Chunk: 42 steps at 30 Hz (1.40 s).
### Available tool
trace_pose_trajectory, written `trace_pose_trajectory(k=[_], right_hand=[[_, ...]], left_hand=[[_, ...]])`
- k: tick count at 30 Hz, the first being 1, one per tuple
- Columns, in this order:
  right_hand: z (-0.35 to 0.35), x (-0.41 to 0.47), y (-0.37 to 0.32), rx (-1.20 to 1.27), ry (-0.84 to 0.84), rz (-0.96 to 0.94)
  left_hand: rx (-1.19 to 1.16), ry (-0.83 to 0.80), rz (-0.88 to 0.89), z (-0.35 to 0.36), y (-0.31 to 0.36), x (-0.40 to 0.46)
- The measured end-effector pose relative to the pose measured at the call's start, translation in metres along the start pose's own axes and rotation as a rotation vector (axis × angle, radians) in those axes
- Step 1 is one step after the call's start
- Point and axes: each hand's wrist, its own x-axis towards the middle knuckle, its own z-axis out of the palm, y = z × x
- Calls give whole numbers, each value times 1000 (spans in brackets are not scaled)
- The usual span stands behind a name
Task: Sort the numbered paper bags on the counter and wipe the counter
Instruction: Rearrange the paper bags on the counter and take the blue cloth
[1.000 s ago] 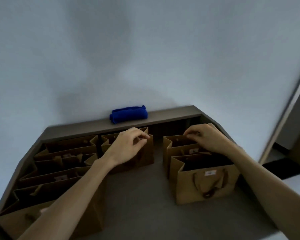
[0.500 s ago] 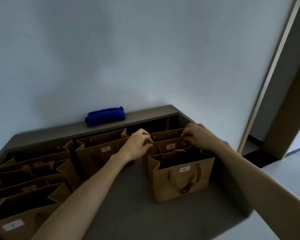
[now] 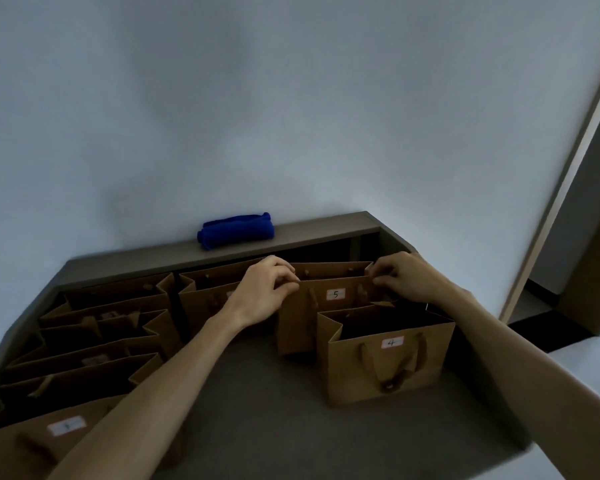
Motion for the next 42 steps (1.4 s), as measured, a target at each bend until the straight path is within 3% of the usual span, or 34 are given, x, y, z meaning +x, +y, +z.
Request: trace_pose_trajectory(k=[12,22,30,42], right_hand=[[39,28,-98,31,-38,-255],[62,37,-121,22,-98,-299],[47,23,-106,72,-144,-317],[7,-41,-31,-13,-33,-150]], left_hand=[[228,-22,-199,-83,-48,-75],[257,-118,-287,-93,-66,-97],[184,11,-191,-75,-47,-80],[-32,-38,105,-15,26,-34]])
